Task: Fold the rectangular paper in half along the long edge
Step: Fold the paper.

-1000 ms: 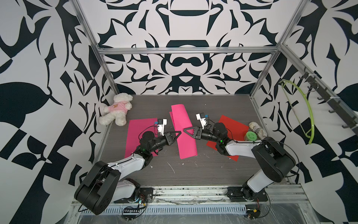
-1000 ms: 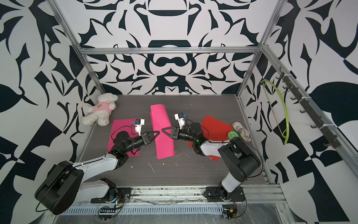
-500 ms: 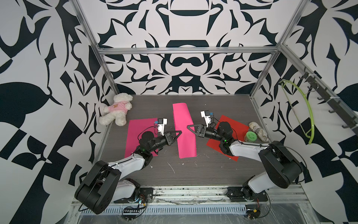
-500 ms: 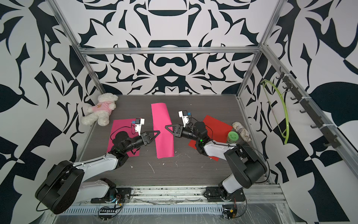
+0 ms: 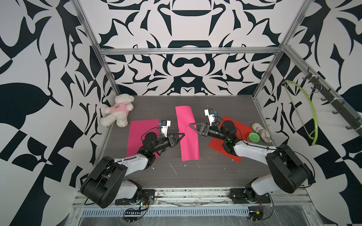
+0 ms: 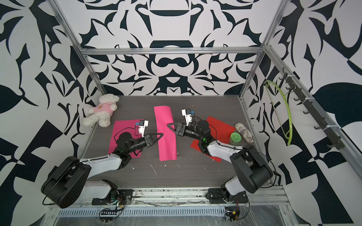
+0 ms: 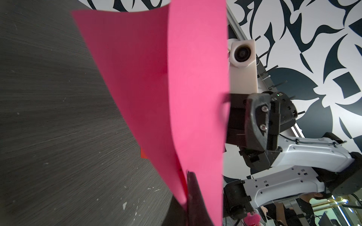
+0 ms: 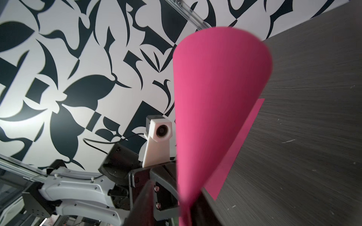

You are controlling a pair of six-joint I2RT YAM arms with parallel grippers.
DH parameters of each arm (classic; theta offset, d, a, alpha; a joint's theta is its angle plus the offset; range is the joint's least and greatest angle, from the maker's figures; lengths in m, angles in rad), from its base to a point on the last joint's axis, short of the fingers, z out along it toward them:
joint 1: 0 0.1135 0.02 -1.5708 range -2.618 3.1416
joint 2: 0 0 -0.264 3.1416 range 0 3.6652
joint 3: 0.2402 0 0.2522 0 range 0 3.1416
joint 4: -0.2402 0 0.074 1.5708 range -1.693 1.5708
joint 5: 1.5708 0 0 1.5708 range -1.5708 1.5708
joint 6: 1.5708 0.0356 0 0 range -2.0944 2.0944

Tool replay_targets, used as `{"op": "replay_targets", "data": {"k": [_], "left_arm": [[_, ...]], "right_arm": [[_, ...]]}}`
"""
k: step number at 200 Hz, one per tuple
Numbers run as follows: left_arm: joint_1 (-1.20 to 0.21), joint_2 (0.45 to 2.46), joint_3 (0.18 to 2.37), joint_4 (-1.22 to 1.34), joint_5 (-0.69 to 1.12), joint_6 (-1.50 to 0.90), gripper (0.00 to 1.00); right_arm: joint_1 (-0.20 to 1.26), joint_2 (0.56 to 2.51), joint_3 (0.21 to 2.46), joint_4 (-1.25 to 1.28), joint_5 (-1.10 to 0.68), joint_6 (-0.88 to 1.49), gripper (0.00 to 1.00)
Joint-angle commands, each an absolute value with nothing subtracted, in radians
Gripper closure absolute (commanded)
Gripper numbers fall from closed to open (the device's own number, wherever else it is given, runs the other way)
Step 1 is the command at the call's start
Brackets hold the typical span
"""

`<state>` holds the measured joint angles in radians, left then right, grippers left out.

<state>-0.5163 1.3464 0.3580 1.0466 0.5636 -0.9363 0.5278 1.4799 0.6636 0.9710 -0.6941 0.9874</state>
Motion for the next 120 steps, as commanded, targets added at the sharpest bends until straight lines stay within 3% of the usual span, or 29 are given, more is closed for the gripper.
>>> {"op": "replay_targets", "data": {"k": [1,10,23,34,42,55,71,85,98,102,106,114,120], "left_arm": [[-0.515,1.357,0.368,1.076,0.584,-0.918,1.0],[-0.515,1.357,0.369,1.077,0.582,-0.918,1.0],[-0.515,1.359,0.37,1.079,0.579,-0.918,1.0],[-0.515,1.361,0.369,1.081,0.574,-0.917,1.0],[-0.515,1.362,0.37,1.081,0.572,-0.92,1.0],[-0.515,1.365,0.37,1.085,0.572,-0.92,1.0],[-0.515,1.369,0.371,1.09,0.572,-0.922,1.0],[-0.515,1.374,0.372,1.095,0.572,-0.922,1.0],[-0.515,1.379,0.373,1.104,0.573,-0.927,1.0],[-0.515,1.38,0.374,1.107,0.572,-0.928,1.0],[-0.515,1.382,0.374,1.11,0.572,-0.928,1.0],[-0.515,1.386,0.376,1.115,0.574,-0.93,1.0],[-0.515,1.389,0.378,1.117,0.575,-0.93,1.0]], "right_arm": [[0.516,1.456,0.722,0.979,-0.661,0.97,1.0],[0.512,1.457,0.727,0.976,-0.652,0.971,0.99],[0.506,1.454,0.727,0.974,-0.626,0.97,0.69],[0.504,1.45,0.73,0.968,-0.607,0.968,0.62],[0.503,1.448,0.734,0.963,-0.604,0.965,0.66],[0.501,1.448,0.741,0.96,-0.599,0.965,0.99],[0.499,1.452,0.752,0.951,-0.583,0.965,1.0],[0.497,1.456,0.76,0.948,-0.566,0.965,0.68],[0.498,1.459,0.77,0.952,-0.557,0.963,0.61],[0.497,1.46,0.773,0.953,-0.556,0.963,0.62],[0.497,1.46,0.776,0.953,-0.554,0.963,0.7],[0.494,1.46,0.782,0.953,-0.548,0.962,1.0],[0.491,1.46,0.786,0.953,-0.545,0.963,1.0]]}}
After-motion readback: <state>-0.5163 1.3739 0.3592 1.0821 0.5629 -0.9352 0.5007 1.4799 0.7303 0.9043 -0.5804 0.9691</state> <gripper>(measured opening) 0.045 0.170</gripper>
